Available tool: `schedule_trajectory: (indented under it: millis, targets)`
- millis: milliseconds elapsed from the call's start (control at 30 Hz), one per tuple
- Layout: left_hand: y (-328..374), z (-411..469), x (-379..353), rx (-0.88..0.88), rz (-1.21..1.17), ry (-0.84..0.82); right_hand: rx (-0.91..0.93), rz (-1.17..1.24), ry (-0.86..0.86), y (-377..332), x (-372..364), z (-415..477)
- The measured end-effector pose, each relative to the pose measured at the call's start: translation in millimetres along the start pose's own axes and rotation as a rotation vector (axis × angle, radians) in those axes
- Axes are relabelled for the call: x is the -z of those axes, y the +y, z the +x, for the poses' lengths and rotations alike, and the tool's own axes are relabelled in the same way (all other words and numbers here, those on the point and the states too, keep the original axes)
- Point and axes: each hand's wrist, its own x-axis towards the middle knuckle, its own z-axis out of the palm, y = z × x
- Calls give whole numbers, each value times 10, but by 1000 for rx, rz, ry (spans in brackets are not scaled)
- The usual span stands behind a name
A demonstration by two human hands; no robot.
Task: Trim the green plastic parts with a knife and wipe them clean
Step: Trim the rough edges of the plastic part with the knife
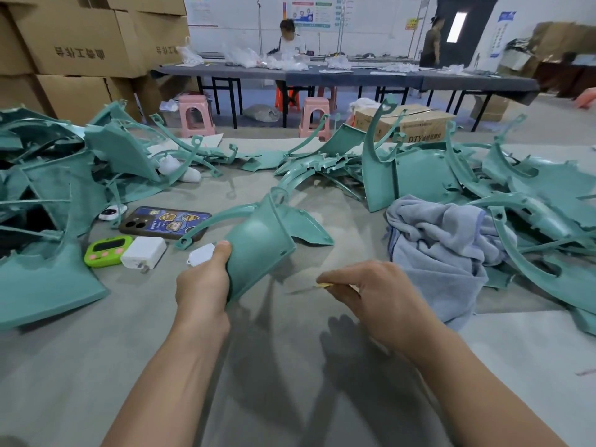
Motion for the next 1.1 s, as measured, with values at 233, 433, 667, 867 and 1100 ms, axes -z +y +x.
schedule_trajectory:
  millis: [233,433,667,867,1100]
  targets:
    - [12,-165,-74,-203,40,-182,-482,1147,56,-111,-111,60]
    - [15,-280,-31,-189,91,-687,-548,1262,138,-34,-115,109]
    - [43,-370,-21,92,108,-812,-463,1031,175,22,-118,128]
    - [141,-330,-65,106,-318,-429,-426,581,376,39,-228,47]
    - [160,-325,-49,145,-353,-440,-310,85,283,-189,-286,22]
